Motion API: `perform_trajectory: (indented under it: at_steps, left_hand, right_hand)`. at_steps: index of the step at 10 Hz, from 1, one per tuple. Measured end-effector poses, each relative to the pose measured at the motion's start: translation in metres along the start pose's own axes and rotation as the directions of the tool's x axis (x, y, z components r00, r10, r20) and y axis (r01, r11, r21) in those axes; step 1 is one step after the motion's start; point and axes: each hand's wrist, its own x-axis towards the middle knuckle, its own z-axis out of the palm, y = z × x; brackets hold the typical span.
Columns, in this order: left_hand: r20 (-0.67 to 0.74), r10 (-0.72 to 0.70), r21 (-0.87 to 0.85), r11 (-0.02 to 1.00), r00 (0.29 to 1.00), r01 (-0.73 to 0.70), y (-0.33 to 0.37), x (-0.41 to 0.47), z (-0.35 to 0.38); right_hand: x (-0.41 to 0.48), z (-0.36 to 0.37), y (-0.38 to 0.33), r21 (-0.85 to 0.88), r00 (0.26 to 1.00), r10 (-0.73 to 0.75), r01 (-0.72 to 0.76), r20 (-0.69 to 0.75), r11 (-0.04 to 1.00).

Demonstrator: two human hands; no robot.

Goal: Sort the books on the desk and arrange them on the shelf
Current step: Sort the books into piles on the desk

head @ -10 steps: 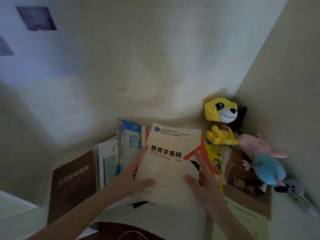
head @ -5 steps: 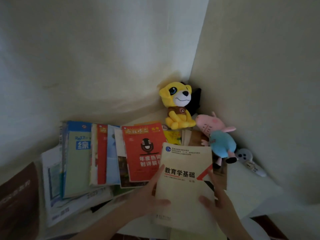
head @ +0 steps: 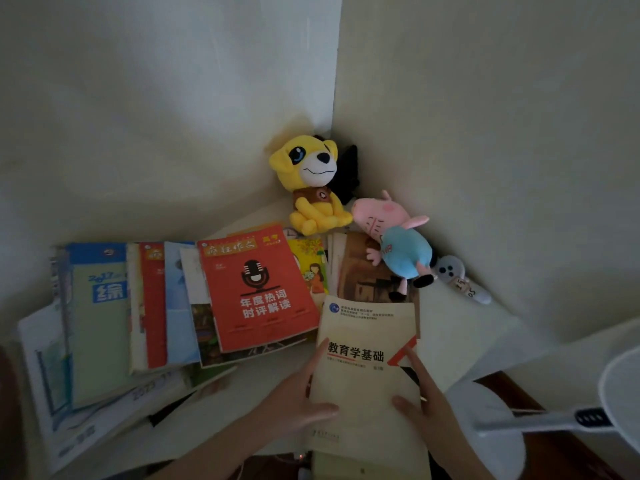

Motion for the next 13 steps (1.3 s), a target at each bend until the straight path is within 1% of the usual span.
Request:
perform_trajectory:
  at_steps: [2,3,4,5,6,7,8,9,11,12,13]
  left_hand:
    - [0.021,-0.061,0.089,0.994,0.998,0.059,-0.007,-0.007,0.019]
    - [0.03,-0.06,0.14,0.989,0.998,0.056,-0.008,-0.012,0.029]
    - [-0.014,-0.061,0.282,0.957,0.998,0.063,-0.009,-0.011,0.033]
    - [-0.06,-0.078,0.412,0.906,0.995,0.096,-0.01,-0.008,0.034]
    - [-0.075,-0.059,0.565,0.82,0.995,0.091,-0.008,-0.007,0.036]
    - [-0.097,-0.046,0.665,0.741,0.994,0.1,-0.007,-0.006,0.034]
    - [-0.116,0.01,0.663,0.746,0.993,0.069,-0.013,-0.006,0.028]
    - [-0.093,0.024,0.604,0.796,0.995,0.037,-0.015,-0.008,0.03]
    - [-0.111,0.021,0.553,0.832,0.994,0.044,-0.009,-0.012,0.045]
    - [-0.121,0.013,0.558,0.828,0.993,0.057,-0.006,-0.017,0.05]
    - [-0.128,-0.003,0.553,0.83,0.992,0.074,-0.007,-0.019,0.054]
  right_hand:
    - [-0.014,-0.007,0.026,-0.067,0.999,0.036,-0.035,0.018,0.997]
    - [-0.02,-0.008,0.032,-0.087,0.998,0.063,-0.062,0.012,0.994]
    - [-0.022,-0.009,0.034,-0.128,0.996,0.091,-0.09,0.002,0.988]
    - [-0.022,-0.008,0.032,-0.231,0.996,0.084,-0.083,-0.006,0.969]
    - [-0.024,-0.008,0.026,-0.339,0.998,0.056,-0.055,-0.006,0.939]
    - [-0.025,-0.007,0.024,-0.342,0.998,0.067,-0.059,0.013,0.938]
    - [-0.028,-0.008,0.029,-0.373,0.995,0.09,-0.067,0.046,0.925]
    - [-0.029,-0.007,0.03,-0.437,0.995,0.087,-0.062,0.039,0.897]
    - [-0.029,-0.002,0.03,-0.518,0.999,0.052,-0.052,-0.014,0.854]
    - [-0.028,-0.001,0.027,-0.538,0.997,0.039,-0.072,-0.072,0.84]
    - [-0.03,-0.001,0.023,-0.47,0.998,0.057,-0.052,-0.003,0.881]
